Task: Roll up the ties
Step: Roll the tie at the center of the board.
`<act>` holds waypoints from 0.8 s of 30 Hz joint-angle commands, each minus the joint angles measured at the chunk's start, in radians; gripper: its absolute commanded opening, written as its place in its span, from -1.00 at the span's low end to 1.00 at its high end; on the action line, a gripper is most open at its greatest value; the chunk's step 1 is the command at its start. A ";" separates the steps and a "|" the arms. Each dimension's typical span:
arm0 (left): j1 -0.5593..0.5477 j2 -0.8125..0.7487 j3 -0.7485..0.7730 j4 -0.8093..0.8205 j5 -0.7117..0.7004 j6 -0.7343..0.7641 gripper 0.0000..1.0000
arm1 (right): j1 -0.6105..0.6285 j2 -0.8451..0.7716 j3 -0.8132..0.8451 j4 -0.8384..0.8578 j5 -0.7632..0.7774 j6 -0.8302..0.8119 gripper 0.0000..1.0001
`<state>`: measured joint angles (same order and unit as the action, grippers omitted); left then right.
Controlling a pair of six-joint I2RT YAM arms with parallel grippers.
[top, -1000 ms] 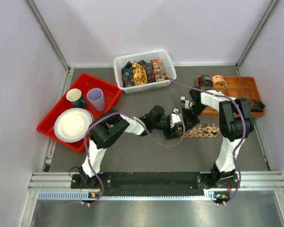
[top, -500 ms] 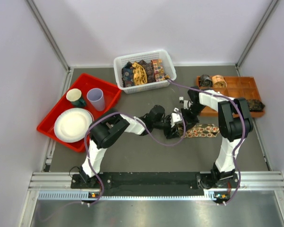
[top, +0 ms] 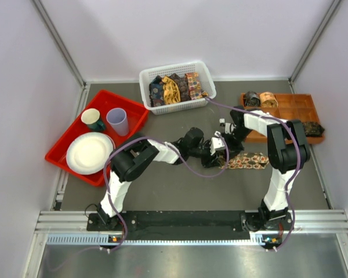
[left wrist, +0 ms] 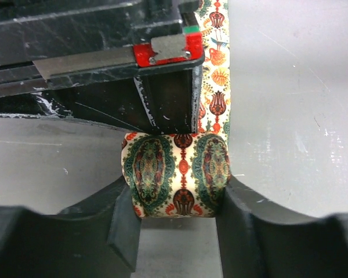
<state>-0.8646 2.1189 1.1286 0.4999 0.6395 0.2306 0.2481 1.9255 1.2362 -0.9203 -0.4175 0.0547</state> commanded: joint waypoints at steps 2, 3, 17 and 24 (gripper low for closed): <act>-0.031 0.046 0.020 -0.179 -0.055 0.050 -0.31 | 0.054 0.032 -0.032 0.134 -0.070 -0.025 -1.00; -0.031 0.038 0.016 -0.246 -0.067 0.070 -0.37 | 0.048 0.021 -0.021 0.118 -0.078 -0.035 -1.00; -0.017 -0.099 -0.086 -0.564 -0.264 0.159 -0.83 | -0.113 -0.091 0.072 -0.167 -0.205 -0.205 -0.47; -0.010 -0.100 -0.064 -0.627 -0.311 0.101 -0.89 | -0.113 -0.077 0.031 -0.105 -0.202 -0.179 -0.46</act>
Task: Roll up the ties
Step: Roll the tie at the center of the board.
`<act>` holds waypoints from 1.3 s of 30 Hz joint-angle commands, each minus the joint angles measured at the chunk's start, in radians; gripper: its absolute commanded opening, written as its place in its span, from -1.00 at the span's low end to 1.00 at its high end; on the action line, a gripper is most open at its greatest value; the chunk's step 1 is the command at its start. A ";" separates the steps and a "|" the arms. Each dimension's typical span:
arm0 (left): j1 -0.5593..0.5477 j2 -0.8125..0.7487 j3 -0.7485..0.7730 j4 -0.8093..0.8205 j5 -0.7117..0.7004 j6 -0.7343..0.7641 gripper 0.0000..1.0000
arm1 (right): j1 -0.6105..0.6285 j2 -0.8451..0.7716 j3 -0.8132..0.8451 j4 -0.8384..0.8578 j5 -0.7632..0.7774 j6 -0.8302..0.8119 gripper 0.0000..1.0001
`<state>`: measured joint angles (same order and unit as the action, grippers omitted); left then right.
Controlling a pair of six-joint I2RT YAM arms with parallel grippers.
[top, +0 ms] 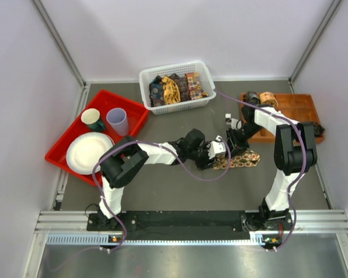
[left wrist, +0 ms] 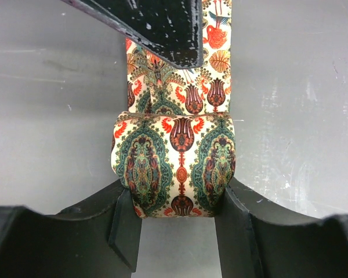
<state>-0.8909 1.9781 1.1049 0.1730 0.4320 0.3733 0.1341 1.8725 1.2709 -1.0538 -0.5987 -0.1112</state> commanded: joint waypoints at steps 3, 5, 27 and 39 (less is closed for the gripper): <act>0.024 0.056 -0.030 -0.326 -0.099 -0.076 -0.92 | 0.001 -0.013 -0.013 0.067 -0.013 -0.005 -0.46; 0.024 0.053 -0.033 -0.329 -0.108 -0.079 -0.93 | -0.001 -0.004 -0.018 0.092 -0.013 0.001 -0.48; 0.024 -0.010 -0.007 -0.322 0.007 0.029 -0.89 | 0.010 0.132 -0.071 0.156 0.142 0.016 -0.59; 0.024 -0.053 0.018 -0.339 0.036 0.111 -0.80 | 0.018 0.137 -0.065 0.150 0.159 0.033 -0.64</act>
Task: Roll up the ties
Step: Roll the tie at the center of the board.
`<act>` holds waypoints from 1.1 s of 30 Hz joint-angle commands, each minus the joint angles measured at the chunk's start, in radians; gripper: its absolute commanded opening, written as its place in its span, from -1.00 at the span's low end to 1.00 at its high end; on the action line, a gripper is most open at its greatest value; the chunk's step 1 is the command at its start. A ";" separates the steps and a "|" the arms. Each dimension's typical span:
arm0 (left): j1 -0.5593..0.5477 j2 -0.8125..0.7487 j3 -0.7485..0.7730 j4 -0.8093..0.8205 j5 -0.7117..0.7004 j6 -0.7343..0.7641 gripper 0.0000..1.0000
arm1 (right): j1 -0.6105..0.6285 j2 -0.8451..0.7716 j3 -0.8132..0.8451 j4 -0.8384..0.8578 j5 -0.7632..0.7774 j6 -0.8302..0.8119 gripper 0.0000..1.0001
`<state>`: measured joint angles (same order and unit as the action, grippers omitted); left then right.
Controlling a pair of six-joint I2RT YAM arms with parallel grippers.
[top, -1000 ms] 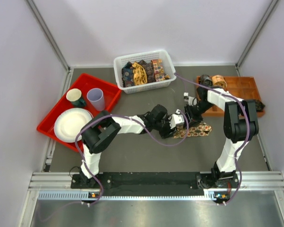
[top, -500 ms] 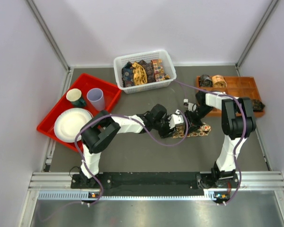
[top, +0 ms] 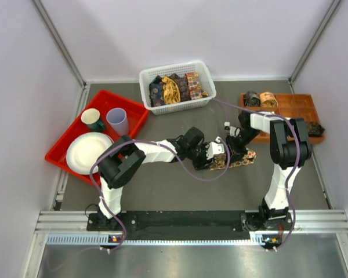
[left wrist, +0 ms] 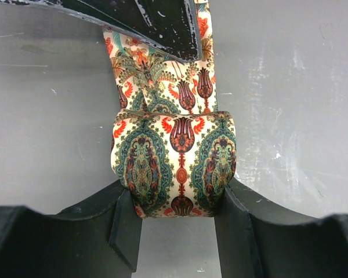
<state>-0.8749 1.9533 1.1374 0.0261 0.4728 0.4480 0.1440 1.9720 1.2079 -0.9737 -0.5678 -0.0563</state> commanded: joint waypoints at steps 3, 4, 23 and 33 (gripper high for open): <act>0.008 -0.008 0.007 -0.233 -0.051 0.037 -0.80 | 0.006 0.013 -0.001 0.059 0.076 -0.036 -0.65; 0.008 -0.004 0.010 -0.239 -0.057 0.031 -0.80 | 0.005 -0.004 -0.005 0.061 0.051 -0.046 -0.63; -0.018 0.053 0.027 -0.313 -0.169 -0.003 -0.63 | 0.060 -0.154 -0.082 0.136 -0.330 0.081 0.10; -0.021 0.050 0.018 -0.310 -0.157 -0.006 -0.53 | 0.075 -0.096 -0.058 0.198 -0.281 0.073 -0.42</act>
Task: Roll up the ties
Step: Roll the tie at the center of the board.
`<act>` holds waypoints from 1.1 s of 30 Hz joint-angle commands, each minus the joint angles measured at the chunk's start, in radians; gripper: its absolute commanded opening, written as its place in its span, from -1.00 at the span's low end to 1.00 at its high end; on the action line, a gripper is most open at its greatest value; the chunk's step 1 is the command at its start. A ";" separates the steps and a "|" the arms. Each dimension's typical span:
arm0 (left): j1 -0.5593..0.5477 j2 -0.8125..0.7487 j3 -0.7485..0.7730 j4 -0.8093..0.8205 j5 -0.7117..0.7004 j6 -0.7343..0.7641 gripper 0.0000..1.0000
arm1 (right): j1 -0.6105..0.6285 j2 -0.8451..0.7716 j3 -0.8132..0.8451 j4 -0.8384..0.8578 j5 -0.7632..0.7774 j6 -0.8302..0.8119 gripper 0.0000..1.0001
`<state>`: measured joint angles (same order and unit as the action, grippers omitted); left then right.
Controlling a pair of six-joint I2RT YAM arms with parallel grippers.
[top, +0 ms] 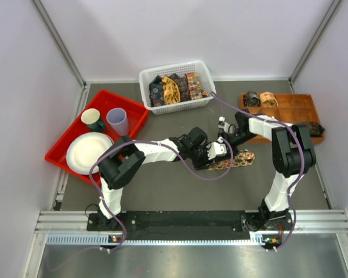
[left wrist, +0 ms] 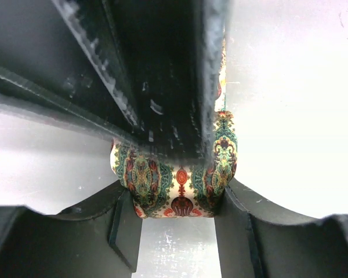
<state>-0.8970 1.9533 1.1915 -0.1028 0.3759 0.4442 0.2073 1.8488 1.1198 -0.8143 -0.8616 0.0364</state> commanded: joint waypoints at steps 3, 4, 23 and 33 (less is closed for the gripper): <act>0.001 0.056 -0.029 -0.181 -0.052 -0.010 -0.49 | 0.012 0.059 0.044 0.018 0.026 -0.033 -0.51; 0.001 0.058 -0.027 -0.178 -0.051 -0.013 -0.49 | 0.012 0.066 0.046 0.015 0.024 -0.061 -0.48; 0.007 0.018 -0.067 -0.065 0.032 -0.059 0.06 | 0.010 0.073 0.037 0.020 0.211 -0.061 -1.00; 0.079 -0.160 -0.154 0.206 0.147 -0.167 0.98 | 0.012 0.081 0.043 0.038 0.343 -0.044 -1.00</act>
<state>-0.8467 1.8954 1.0733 0.0368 0.4568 0.3302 0.2085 1.9076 1.1484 -0.8421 -0.7120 0.0193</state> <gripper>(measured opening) 0.739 0.017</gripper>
